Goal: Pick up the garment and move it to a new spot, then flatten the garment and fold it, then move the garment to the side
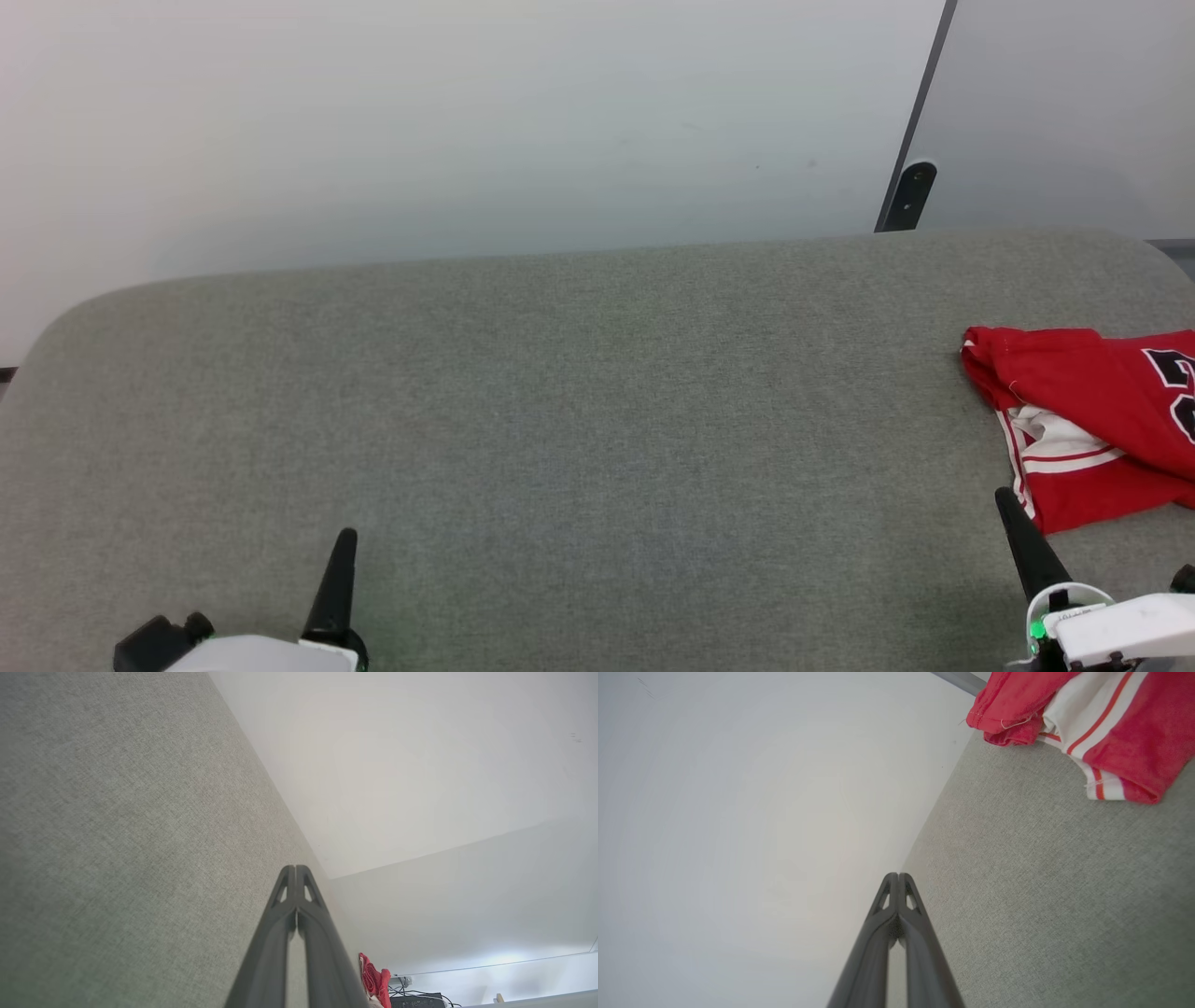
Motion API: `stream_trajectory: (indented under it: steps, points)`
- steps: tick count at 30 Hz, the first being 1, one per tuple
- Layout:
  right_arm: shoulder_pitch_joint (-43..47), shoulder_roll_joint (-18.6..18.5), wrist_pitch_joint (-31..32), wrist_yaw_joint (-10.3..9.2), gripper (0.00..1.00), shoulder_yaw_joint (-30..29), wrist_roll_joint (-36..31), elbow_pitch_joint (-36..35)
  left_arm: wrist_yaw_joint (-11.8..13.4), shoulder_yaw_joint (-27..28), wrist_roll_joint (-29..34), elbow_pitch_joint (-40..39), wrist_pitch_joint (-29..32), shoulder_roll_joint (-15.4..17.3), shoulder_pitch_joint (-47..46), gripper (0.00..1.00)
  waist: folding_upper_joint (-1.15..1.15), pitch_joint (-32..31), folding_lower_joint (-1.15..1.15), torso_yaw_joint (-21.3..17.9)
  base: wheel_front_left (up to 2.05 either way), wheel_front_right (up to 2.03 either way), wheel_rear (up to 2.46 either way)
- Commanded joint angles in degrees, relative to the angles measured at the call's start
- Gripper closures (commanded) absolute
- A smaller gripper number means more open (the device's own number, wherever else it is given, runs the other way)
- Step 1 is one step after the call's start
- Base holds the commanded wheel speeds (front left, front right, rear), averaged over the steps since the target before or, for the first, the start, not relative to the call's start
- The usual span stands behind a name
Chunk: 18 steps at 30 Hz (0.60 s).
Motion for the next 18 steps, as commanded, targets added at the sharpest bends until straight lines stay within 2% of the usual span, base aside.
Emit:
stream_trajectory:
  steps: [1, 18]
  points:
    - [-1.39, 0.14, -0.24, -0.03, 1.00, -0.29, 1.16, -0.06, -0.61, 0.36, -1.61, -0.11, 0.26, 0.05, -1.30, 1.00, 0.00, 0.03, 0.00, 0.03, 0.00, 0.00, 0.00]
    - [-3.08, 0.89, -0.66, -0.04, 1.00, -0.94, 8.08, 1.76, -1.72, 1.58, -10.42, 1.67, 2.38, -0.54, -3.98, 1.00, 0.00, 0.32, 0.00, 0.37, 0.00, 0.00, 0.00]
